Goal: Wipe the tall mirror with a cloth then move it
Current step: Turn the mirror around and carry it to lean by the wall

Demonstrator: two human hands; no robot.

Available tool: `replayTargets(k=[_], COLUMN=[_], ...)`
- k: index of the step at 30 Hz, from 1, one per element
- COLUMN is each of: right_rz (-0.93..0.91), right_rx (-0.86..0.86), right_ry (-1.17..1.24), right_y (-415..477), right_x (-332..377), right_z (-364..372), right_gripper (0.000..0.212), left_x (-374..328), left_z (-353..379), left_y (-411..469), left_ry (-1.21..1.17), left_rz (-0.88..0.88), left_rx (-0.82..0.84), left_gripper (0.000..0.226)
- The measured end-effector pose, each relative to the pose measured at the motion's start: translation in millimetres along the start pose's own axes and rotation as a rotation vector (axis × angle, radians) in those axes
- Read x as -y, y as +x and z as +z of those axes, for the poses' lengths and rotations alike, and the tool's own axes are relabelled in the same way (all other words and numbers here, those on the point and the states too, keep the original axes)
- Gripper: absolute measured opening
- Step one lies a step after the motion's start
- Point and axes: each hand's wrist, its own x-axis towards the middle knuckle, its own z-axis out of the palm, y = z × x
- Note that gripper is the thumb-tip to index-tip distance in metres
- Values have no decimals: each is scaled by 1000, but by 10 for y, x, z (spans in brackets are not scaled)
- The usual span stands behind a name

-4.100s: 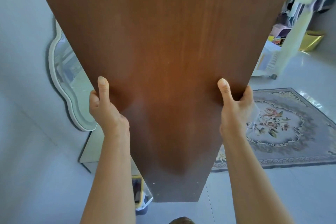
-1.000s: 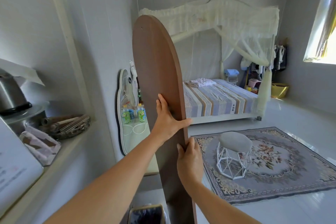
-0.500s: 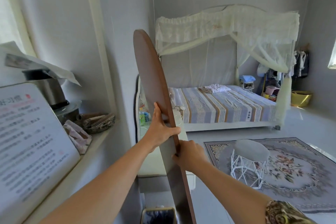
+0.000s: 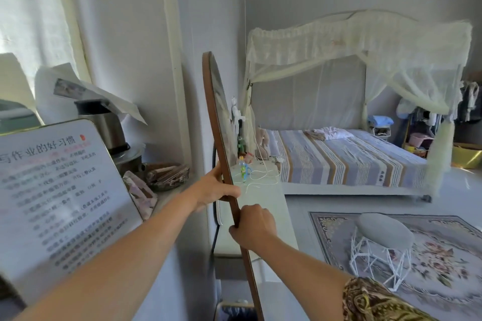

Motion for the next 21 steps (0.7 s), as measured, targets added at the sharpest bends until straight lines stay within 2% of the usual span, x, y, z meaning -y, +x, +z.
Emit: replayTargets(k=[4,8,13,16,21], right_rz=[-34,-104,-104,-95,-115], right_rx=[77,147,189,214,222], right_ry=[-30,-91,-49,-41,-4], right_y=[58,79,94,113,113], right_x=[174,350,462,459,435], right_z=[19,49,55,45,74], right_gripper=[27,36,24,36,34], left_x=[103,155,211,248,289], left_z=[-212,-394,-510,-503,-487], left_y=[-68,-199,-234,-212,-226], left_ry=[48,74,112,74,42], left_rz=[-71,-133,-132,-126,-127], left_rx=[-25,-76,-150,-187,-189], left_gripper=[55,40,43,43,40])
